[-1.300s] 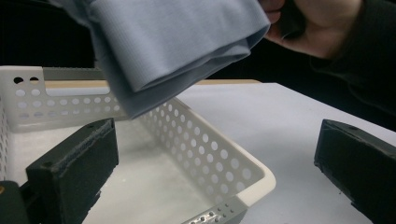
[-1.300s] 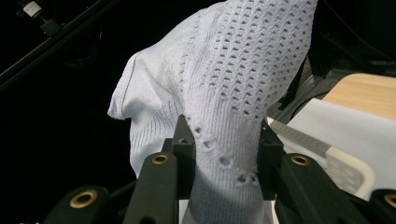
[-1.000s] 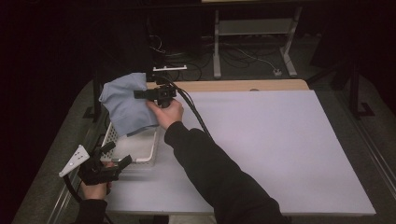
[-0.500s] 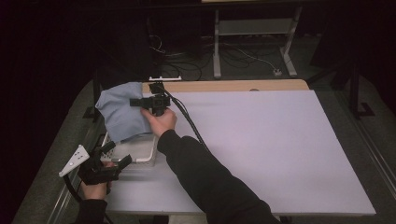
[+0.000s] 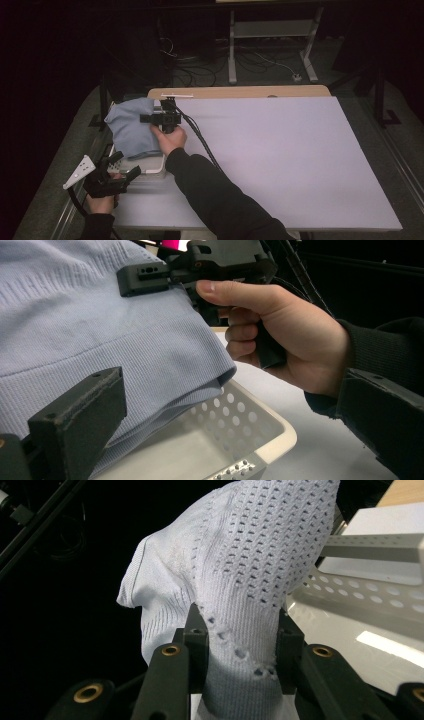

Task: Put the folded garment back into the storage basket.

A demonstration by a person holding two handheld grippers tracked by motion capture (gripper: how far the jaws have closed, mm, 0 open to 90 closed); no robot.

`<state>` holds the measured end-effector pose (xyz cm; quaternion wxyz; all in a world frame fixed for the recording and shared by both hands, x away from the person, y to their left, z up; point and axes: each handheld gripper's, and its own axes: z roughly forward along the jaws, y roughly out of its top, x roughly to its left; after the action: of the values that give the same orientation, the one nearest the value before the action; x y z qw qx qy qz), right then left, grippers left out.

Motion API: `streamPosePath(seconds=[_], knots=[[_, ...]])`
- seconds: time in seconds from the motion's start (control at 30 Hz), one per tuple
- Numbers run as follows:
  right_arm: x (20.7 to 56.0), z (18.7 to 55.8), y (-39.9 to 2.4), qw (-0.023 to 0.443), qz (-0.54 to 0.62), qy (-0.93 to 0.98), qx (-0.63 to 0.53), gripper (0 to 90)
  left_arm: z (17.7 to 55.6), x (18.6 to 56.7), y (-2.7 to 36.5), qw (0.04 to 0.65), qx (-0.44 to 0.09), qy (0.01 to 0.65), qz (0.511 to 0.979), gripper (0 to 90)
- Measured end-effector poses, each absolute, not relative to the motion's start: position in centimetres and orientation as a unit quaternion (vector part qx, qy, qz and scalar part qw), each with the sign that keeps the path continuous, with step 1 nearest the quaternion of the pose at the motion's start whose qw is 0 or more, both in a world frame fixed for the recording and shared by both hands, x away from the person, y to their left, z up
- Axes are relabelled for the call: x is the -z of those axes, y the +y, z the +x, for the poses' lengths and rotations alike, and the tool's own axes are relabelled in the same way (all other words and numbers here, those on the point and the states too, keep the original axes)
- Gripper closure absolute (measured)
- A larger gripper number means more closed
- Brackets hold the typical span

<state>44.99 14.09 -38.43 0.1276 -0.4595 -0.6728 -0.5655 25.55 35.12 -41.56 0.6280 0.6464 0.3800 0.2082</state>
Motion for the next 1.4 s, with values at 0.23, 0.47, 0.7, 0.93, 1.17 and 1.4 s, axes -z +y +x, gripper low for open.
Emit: streamPosePath(seconds=[0.23, 0.47, 0.7, 0.93, 1.17, 1.4], knots=[[39.6, 44.7, 13.9, 0.122, -0.474, -0.671, 0.557, 66.9, 25.6, 41.6, 35.1, 0.628, -0.207, 0.38, 0.647, 0.0], [40.7, 44.7, 14.0, 0.122, -0.488, -0.676, 0.538, 66.3, 25.6, 41.6, 35.1, 0.628, -0.207, 0.38, 0.647, 0.0], [41.2, 44.5, 14.2, 0.117, -0.495, -0.681, 0.527, 66.2, 25.6, 41.6, 35.1, 0.628, -0.207, 0.379, 0.648, 0.0], [40.8, 44.3, 14.1, 0.094, -0.49, -0.697, 0.515, 62.0, 25.6, 41.6, 35.1, 0.628, -0.207, 0.379, 0.647, 0.0], [40.0, 44.3, 13.4, 0.083, -0.482, -0.709, 0.508, 54.0, 25.6, 41.6, 35.1, 0.628, -0.207, 0.379, 0.647, 0.0], [38.9, 44.1, 12.5, 0.06, -0.461, -0.739, 0.487, 49.4, 25.6, 41.6, 35.0, 0.628, -0.205, 0.378, 0.649, 0.0]])
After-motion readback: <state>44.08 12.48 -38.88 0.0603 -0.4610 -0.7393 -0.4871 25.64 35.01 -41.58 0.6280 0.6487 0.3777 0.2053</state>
